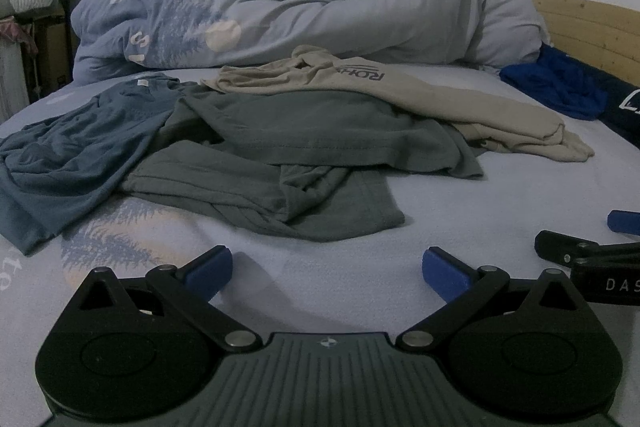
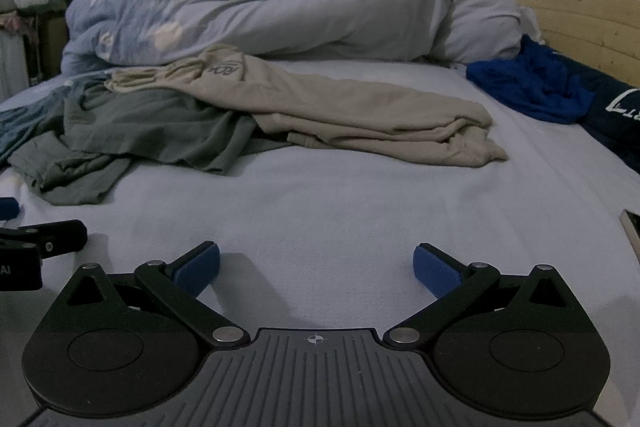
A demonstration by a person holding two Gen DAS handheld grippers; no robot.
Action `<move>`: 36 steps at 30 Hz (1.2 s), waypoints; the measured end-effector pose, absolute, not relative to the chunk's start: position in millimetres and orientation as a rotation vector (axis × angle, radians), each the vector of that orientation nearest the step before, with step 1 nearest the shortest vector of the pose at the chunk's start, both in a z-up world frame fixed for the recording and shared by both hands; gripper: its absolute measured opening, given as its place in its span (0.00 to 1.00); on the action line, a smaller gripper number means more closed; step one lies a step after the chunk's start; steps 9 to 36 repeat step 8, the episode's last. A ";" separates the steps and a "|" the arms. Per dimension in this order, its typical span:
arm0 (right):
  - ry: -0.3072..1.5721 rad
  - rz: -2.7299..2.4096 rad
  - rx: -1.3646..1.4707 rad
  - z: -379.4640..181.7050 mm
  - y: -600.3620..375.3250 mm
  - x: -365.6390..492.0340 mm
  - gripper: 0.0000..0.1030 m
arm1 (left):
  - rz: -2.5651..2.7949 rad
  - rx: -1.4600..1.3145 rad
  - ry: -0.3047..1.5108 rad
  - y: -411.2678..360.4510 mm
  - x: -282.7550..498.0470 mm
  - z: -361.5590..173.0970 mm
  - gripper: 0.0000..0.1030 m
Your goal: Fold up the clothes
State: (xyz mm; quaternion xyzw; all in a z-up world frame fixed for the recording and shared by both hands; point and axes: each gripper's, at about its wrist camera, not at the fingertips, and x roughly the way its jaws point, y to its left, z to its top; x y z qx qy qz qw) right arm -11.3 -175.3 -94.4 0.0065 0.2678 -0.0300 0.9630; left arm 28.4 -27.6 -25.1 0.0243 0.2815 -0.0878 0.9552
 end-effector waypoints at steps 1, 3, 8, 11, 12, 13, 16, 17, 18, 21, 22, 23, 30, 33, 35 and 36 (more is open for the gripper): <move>0.542 -0.061 0.012 -94.5 -175.1 -11.3 1.00 | -0.178 0.049 0.572 -27.6 28.5 -25.1 1.00; 0.543 -0.061 0.012 -94.6 -175.3 -11.3 1.00 | -0.178 0.049 0.572 -27.7 28.6 -25.1 1.00; 0.543 -0.061 0.013 -94.9 -176.0 -11.2 1.00 | -0.177 0.051 0.572 -28.2 28.3 -24.9 1.00; 0.543 -0.061 0.013 -94.9 -176.0 -11.2 1.00 | -0.177 0.051 0.572 -28.2 28.3 -24.9 1.00; 0.543 -0.061 0.013 -94.9 -176.0 -11.2 1.00 | -0.177 0.051 0.572 -28.2 28.3 -24.9 1.00; 0.543 -0.061 0.013 -94.9 -176.0 -11.2 1.00 | -0.177 0.051 0.572 -28.2 28.3 -24.9 1.00; 0.543 -0.061 0.013 -94.9 -176.0 -11.2 1.00 | -0.177 0.051 0.572 -28.2 28.3 -24.9 1.00; 0.543 -0.061 0.013 -94.9 -176.0 -11.2 1.00 | -0.177 0.051 0.572 -28.2 28.3 -24.9 1.00; 0.543 -0.061 0.013 -94.9 -176.0 -11.2 1.00 | -0.177 0.051 0.572 -28.2 28.3 -24.9 1.00; 0.543 -0.061 0.013 -94.9 -176.0 -11.2 1.00 | -0.177 0.051 0.572 -28.2 28.3 -24.9 1.00; 0.543 -0.061 0.013 -94.9 -176.0 -11.2 1.00 | -0.177 0.051 0.572 -28.2 28.3 -24.9 1.00; 0.543 -0.061 0.013 -94.9 -176.0 -11.2 1.00 | -0.177 0.051 0.572 -28.2 28.3 -24.9 1.00; 0.543 -0.061 0.013 -94.9 -176.0 -11.2 1.00 | -0.177 0.051 0.572 -28.2 28.3 -24.9 1.00; 0.543 -0.061 0.013 -94.9 -176.0 -11.2 1.00 | -0.177 0.051 0.572 -28.2 28.3 -24.9 1.00; 0.543 -0.061 0.013 -94.9 -176.0 -11.2 1.00 | -0.177 0.051 0.572 -28.2 28.3 -24.9 1.00; 0.543 -0.061 0.013 -94.9 -176.0 -11.2 1.00 | -0.177 0.051 0.572 -28.2 28.3 -24.9 1.00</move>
